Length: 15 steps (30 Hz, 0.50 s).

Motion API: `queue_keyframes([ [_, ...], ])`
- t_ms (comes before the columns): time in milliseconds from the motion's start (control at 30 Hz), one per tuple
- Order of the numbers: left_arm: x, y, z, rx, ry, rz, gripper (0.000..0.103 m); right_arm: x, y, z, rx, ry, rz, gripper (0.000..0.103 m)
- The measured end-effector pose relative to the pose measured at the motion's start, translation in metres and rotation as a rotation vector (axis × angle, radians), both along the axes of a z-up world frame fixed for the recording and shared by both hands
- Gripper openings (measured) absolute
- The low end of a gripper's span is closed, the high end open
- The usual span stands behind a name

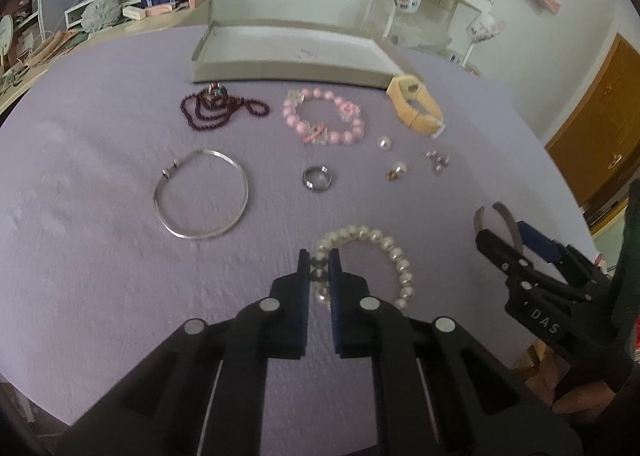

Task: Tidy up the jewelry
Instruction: 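Grasp the pearl bracelet with the left tool while the right tool grasps the silver cuff bangle, then carry the pearl bracelet into the white tray with the left tool while the right tool places the cuff there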

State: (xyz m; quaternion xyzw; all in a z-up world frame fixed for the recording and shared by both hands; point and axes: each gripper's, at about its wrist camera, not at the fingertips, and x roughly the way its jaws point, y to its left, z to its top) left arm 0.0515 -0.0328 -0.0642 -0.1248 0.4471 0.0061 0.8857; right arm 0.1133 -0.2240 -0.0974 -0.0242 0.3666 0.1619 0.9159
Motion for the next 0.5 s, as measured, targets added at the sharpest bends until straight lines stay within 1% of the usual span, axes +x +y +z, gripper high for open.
queue_keyframes([
  [267, -0.004, -0.004, 0.032, -0.008, -0.095, -0.055, 0.009, -0.006, 0.007, 0.017, 0.031, -0.056, 0.018, 0.069],
  [500, -0.003, -0.004, 0.073, 0.003, -0.196, -0.102, 0.009, -0.007, 0.016, 0.035, 0.053, -0.100, 0.040, 0.069],
])
